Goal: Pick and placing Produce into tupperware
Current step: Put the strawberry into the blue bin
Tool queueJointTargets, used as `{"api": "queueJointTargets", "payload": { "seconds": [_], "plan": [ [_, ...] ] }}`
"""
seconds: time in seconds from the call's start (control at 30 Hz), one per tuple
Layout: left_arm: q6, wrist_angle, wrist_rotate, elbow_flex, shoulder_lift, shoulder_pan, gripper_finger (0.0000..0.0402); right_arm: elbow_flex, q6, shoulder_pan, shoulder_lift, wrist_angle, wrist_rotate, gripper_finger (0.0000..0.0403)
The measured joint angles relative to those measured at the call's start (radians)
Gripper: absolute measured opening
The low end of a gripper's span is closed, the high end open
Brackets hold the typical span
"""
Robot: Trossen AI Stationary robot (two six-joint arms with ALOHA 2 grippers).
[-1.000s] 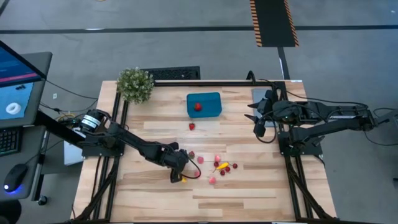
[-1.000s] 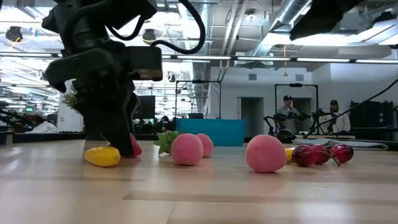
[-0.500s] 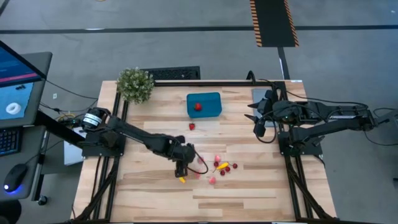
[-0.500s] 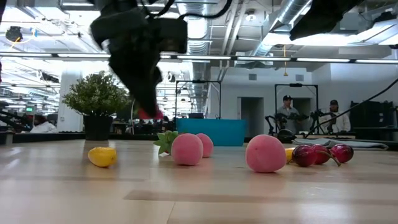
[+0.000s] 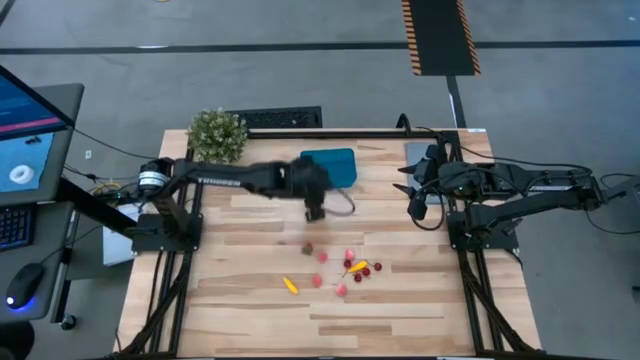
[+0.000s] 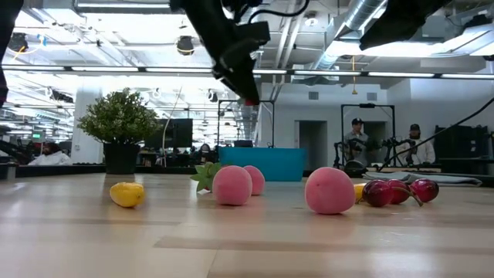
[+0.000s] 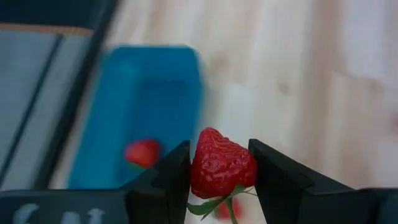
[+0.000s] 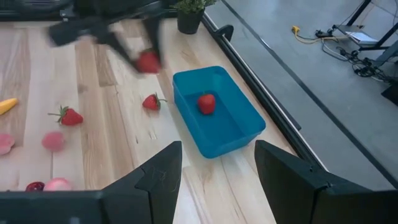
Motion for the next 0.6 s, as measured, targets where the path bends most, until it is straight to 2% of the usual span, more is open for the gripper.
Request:
{"api": "queueJointTargets", "payload": {
  "seconds": [0.2, 0.43, 0.6],
  "plan": [
    [0.051, 0.087, 0.053, 0.001, 0.012, 0.116, 0.0139, 0.000, 0.000, 0.001, 0.000, 0.000, 0.000, 0.0225],
    [0.061, 0.164, 0.112, 0.003, 0.114, 0.194, 0.0138, 0.000, 0.000, 0.000, 0.001, 0.000, 0.000, 0.0225],
    [0.054, 0.177, 0.111, 0.001, 0.195, 0.218, 0.0138, 0.000, 0.000, 0.000, 0.000, 0.000, 0.000, 0.0225]
  ]
}}
